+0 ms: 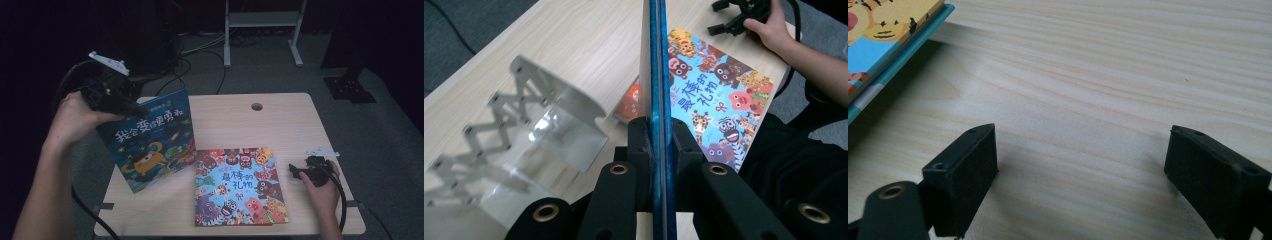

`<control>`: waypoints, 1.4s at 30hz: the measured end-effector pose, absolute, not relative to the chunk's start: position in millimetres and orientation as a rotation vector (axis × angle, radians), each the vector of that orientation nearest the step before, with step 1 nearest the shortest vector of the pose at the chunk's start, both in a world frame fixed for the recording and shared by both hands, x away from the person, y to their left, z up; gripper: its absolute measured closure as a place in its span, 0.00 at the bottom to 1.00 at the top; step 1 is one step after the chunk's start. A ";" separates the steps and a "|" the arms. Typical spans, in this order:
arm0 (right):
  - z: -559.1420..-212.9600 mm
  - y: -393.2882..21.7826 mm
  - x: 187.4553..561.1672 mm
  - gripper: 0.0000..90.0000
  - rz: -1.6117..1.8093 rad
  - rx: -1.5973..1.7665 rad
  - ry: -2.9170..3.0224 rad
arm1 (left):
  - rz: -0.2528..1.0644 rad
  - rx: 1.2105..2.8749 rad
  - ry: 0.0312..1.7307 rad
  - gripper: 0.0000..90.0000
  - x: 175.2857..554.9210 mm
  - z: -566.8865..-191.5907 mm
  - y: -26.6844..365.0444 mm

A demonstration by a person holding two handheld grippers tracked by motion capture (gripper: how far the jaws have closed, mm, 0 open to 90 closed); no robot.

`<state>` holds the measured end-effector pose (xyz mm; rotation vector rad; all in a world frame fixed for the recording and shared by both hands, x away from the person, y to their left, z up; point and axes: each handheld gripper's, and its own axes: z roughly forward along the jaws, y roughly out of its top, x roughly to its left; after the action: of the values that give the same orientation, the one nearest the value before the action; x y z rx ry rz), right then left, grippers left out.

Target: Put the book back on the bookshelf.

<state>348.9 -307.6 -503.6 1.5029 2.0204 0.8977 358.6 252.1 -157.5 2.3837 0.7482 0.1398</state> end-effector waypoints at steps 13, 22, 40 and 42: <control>-503.7 -307.6 348.9 0.14 0.898 1.502 2.021 | 0.195 2.327 0.909 0.92 343.7 -160.3 313.8; -503.5 -307.6 348.8 0.14 0.897 1.503 2.021 | 0.243 2.242 1.062 0.92 337.4 -164.2 359.0; -503.7 -307.9 349.2 0.15 0.898 1.499 2.021 | 0.305 2.172 1.296 0.92 361.4 -189.7 389.4; -503.7 -307.9 349.2 0.15 0.898 1.499 2.021 | 0.316 2.160 1.311 0.92 368.0 -193.7 388.0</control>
<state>349.2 -307.9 -503.7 1.4993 2.0208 0.8980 368.0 388.0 -193.7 2.1603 1.3115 0.3163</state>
